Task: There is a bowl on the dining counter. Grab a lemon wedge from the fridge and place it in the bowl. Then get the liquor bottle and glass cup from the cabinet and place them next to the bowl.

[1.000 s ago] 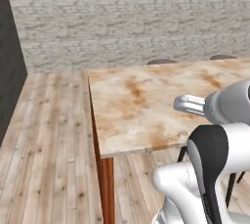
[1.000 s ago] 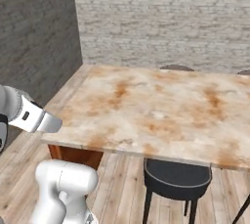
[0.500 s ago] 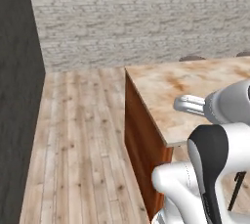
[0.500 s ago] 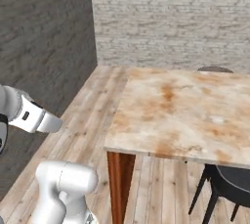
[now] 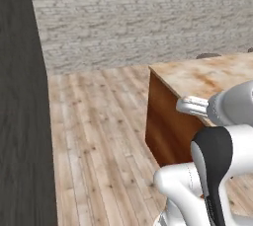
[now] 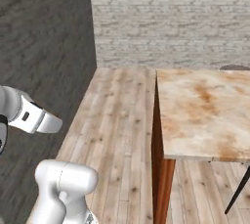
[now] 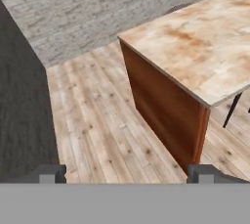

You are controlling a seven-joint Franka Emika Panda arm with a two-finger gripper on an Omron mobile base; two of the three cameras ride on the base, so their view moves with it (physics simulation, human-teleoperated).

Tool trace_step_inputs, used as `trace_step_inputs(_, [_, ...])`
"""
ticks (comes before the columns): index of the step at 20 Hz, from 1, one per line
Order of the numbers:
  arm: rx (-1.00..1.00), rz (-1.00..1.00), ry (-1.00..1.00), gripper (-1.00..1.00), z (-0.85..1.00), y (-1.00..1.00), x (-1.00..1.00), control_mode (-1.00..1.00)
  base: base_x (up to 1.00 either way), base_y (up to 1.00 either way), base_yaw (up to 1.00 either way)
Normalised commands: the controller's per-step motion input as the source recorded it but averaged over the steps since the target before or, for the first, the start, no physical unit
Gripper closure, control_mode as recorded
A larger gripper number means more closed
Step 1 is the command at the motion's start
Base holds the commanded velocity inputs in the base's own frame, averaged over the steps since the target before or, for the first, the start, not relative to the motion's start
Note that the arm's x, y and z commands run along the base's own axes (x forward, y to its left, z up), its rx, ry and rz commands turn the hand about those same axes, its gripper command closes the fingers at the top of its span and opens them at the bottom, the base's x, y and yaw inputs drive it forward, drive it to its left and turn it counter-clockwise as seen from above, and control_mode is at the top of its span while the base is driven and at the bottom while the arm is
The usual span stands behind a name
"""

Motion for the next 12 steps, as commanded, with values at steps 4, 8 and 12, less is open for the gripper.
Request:
trace_step_inputs(4, [0.0, 0.0, 0.0, -1.0, 0.0, 0.0, 0.0, 1.0, 0.9, 0.73, -0.42])
trace_step_inputs(8, [0.0, 0.0, 0.0, -1.0, 0.0, 0.0, 0.0, 1.0, 1.0, 0.57, -0.47])
trace_step_inputs(12, [0.0, 0.0, 0.0, -1.0, 0.0, 0.0, 0.0, 1.0, 1.0, 0.59, -0.48])
